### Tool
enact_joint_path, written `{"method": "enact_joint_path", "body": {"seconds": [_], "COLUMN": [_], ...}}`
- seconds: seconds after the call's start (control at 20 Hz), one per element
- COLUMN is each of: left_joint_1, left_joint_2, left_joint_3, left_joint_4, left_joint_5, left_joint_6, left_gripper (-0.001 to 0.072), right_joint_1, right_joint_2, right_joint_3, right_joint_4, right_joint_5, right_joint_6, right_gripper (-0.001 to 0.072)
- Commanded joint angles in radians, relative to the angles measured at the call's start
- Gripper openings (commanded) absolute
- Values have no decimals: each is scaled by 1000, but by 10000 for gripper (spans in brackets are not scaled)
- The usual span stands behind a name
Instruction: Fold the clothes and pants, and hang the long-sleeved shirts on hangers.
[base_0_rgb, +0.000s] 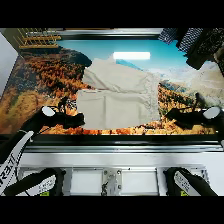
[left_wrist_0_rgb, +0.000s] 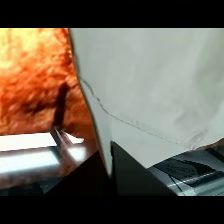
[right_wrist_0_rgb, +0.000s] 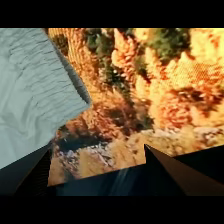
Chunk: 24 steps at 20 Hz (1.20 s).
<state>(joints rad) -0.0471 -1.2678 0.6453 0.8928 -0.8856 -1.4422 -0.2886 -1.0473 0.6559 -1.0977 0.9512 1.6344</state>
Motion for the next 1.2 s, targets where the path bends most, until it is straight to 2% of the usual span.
{"method": "enact_joint_path", "body": {"seconds": [0.0,0.2,0.35,0.4,0.45,0.5,0.6,0.75,0.85,1.0,1.15], "left_joint_1": [11,11,11,12,12,12,12,22,66,147,164], "left_joint_2": [39,34,34,34,34,34,34,54,124,286,440], "left_joint_3": [-39,-41,-41,-41,-41,-41,-41,-15,77,344,645], "left_joint_4": [5,4,5,5,5,5,5,14,32,29,29], "left_joint_5": [8,6,7,7,7,7,9,17,-16,-102,-127], "left_joint_6": [6,5,5,5,6,6,6,5,5,5,5], "left_gripper": [3,3,3,3,3,3,3,3,2,2,3], "right_joint_1": [44,162,219,230,235,237,236,233,225,212,212], "right_joint_2": [-116,-238,-259,-258,-258,-259,-258,-232,-158,-6,143], "right_joint_3": [-110,-109,-109,-109,-109,-109,-109,-82,-2,232,478], "right_joint_4": [253,520,564,563,563,561,560,545,419,221,169], "right_joint_5": [-226,-370,-441,-459,-472,-482,-483,-444,-373,-159,36], "right_joint_6": [-84,-251,-281,-282,-282,-282,-328,-425,-423,-423,-410], "right_gripper": [600,597,561,491,348,266,19,20,19,19,19]}}
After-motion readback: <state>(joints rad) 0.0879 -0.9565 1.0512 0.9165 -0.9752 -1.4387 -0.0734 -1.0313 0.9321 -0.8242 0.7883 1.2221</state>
